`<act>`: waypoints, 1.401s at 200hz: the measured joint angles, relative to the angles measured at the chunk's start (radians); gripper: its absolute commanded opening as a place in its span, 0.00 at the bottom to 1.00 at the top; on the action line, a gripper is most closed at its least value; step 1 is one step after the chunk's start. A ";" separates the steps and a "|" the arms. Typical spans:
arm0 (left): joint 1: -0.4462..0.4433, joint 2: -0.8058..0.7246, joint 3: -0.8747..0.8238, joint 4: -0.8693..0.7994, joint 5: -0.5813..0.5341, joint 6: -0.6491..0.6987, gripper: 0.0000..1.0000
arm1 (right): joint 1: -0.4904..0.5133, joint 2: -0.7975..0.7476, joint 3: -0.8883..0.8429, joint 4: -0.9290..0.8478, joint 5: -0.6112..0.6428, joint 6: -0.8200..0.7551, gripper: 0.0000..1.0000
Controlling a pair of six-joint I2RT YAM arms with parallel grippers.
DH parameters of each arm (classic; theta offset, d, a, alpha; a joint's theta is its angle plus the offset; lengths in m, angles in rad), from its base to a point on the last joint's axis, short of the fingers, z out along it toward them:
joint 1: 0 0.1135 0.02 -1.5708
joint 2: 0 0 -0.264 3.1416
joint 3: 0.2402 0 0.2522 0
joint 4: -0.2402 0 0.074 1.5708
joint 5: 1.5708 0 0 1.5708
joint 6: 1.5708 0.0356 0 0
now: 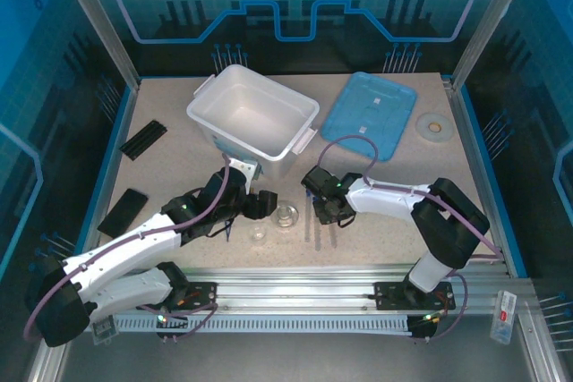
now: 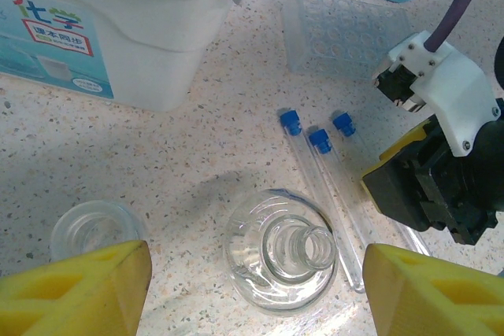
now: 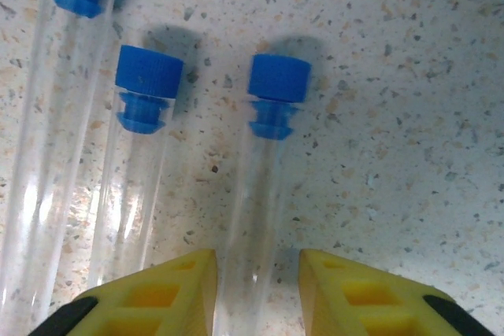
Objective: Organize the chemistry lab equipment
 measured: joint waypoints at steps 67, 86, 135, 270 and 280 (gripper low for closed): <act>-0.013 0.020 0.023 0.001 0.008 0.000 0.73 | -0.019 0.023 0.002 0.014 -0.039 0.005 0.26; -0.021 0.026 0.026 0.003 0.008 0.000 0.73 | -0.025 0.023 0.003 0.018 -0.051 0.010 0.21; -0.043 0.037 0.026 0.007 0.008 -0.001 0.75 | -0.034 0.009 0.000 0.013 -0.066 0.011 0.06; -0.048 0.082 0.050 0.145 0.173 -0.062 0.76 | -0.160 -0.430 -0.003 -0.060 -0.068 0.018 0.04; -0.048 0.098 0.053 0.169 0.196 -0.075 0.76 | -0.161 -0.478 -0.007 -0.040 -0.065 0.022 0.04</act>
